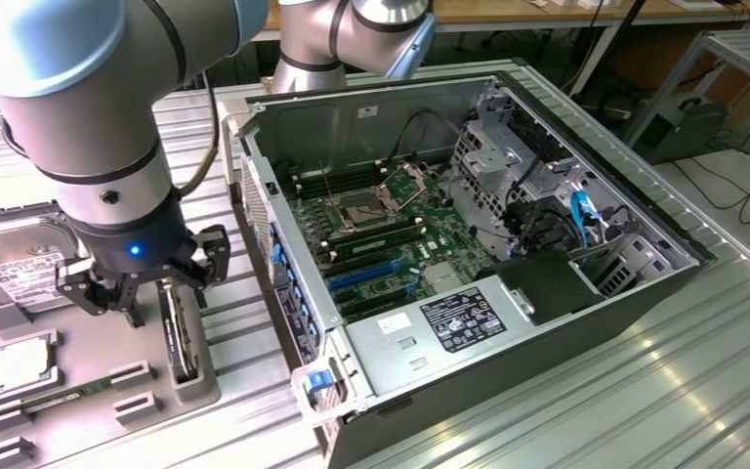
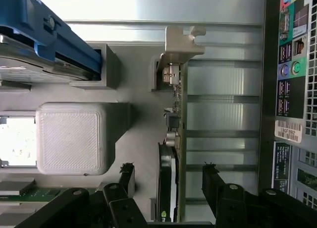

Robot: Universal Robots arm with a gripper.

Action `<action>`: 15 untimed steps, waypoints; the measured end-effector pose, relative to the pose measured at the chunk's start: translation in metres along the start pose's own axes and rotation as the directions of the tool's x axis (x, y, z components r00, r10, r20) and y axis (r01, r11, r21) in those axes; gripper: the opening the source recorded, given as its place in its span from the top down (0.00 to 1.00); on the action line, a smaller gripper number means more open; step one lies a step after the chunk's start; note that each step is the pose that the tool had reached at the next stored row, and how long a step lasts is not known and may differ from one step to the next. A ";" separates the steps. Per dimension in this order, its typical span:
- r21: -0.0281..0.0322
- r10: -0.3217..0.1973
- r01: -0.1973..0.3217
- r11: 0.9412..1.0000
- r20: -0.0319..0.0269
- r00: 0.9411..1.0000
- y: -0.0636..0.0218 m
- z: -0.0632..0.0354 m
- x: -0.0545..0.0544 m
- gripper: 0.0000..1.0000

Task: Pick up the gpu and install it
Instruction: 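Pick up the gpu and move the gpu toward the slot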

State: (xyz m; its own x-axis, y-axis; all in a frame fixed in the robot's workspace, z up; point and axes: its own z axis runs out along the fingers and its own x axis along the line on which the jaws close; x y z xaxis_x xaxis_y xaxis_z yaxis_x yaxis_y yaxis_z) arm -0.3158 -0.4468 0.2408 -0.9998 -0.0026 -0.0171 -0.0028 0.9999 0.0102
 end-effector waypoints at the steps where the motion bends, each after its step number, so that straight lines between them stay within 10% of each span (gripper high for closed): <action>1: 0.000 0.007 -0.007 1.000 0.000 1.000 0.0000 0.0012 0.000 0.34; 15: 0.001 0.039 -0.039 0.999 -0.002 0.999 0.0012 0.0168 0.000 0.34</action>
State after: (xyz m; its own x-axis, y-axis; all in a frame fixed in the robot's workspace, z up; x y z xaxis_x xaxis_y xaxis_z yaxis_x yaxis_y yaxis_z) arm -0.3158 -0.4455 0.2241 -0.9992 0.0368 -0.0149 0.0367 0.9993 0.0094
